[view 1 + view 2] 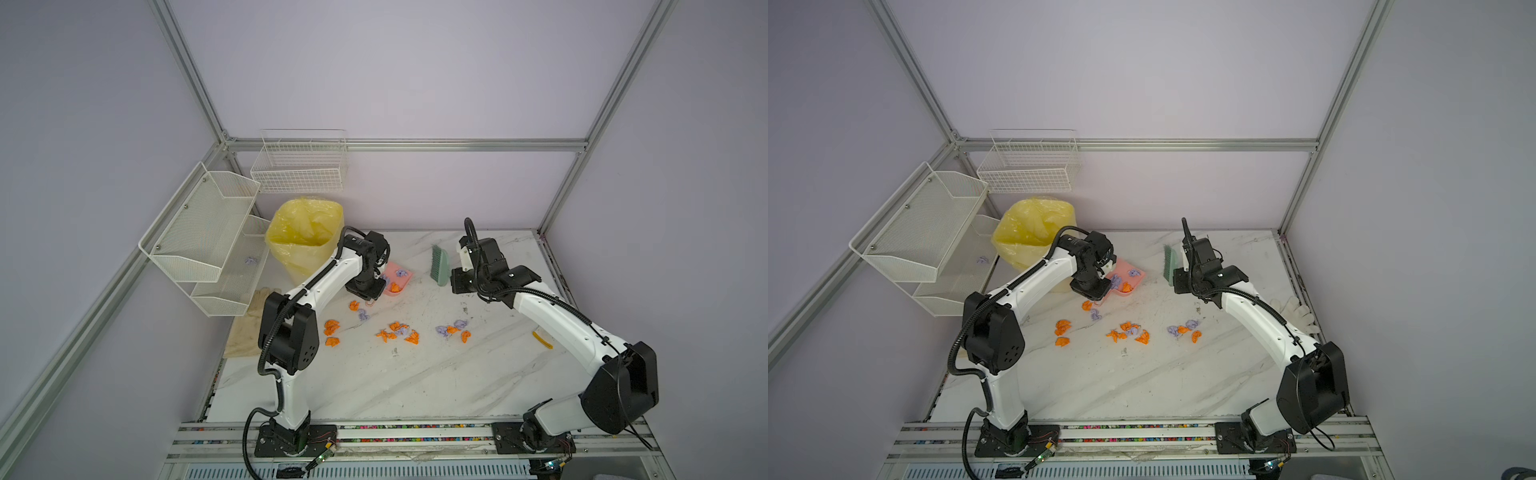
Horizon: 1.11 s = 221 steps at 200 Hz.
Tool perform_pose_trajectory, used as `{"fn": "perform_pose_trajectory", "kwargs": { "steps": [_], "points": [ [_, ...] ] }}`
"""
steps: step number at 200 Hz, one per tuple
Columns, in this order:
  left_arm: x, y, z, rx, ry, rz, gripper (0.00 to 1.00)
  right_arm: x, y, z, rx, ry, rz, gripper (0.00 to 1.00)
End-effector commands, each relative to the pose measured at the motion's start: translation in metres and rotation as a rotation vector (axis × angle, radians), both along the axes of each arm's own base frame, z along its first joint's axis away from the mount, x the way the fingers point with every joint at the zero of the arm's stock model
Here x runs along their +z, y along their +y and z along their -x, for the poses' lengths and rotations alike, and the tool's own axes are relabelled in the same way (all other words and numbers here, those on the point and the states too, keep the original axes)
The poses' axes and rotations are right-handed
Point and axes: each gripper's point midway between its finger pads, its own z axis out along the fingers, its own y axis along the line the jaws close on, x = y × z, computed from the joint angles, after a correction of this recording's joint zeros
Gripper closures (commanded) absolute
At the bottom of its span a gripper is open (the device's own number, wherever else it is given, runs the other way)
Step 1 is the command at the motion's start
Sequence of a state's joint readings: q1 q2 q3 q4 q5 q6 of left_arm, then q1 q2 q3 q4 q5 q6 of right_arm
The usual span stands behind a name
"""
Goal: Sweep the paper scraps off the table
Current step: 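Lift the loaded dustpan with the left gripper while the right withdraws the brush, then carry the dustpan over the yellow bin and tip it with the left gripper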
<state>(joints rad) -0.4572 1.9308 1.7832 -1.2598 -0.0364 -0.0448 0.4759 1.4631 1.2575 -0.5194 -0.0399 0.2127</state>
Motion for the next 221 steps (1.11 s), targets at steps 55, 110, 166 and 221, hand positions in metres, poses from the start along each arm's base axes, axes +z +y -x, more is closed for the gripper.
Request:
{"fn": "perform_pose_trajectory", "kwargs": {
  "steps": [55, 110, 166, 221],
  "points": [
    [0.100, -0.016, -0.034, 0.034, -0.262, 0.174, 1.00, -0.005, -0.010, 0.008, -0.026, 0.006, -0.007, 1.00],
    [0.131, -0.014, -0.048, 0.071, -0.337, 0.238, 1.00, -0.011, -0.012, 0.011, -0.026, 0.021, 0.000, 1.00],
    [0.181, 0.015, -0.064, 0.170, -0.436, 0.288, 1.00, -0.015, -0.012, 0.011, -0.019, 0.027, 0.004, 1.00],
    [0.220, 0.042, -0.060, 0.225, -0.524, 0.226, 1.00, -0.020, -0.011, 0.011, -0.007, 0.035, 0.012, 1.00]
  ]
}}
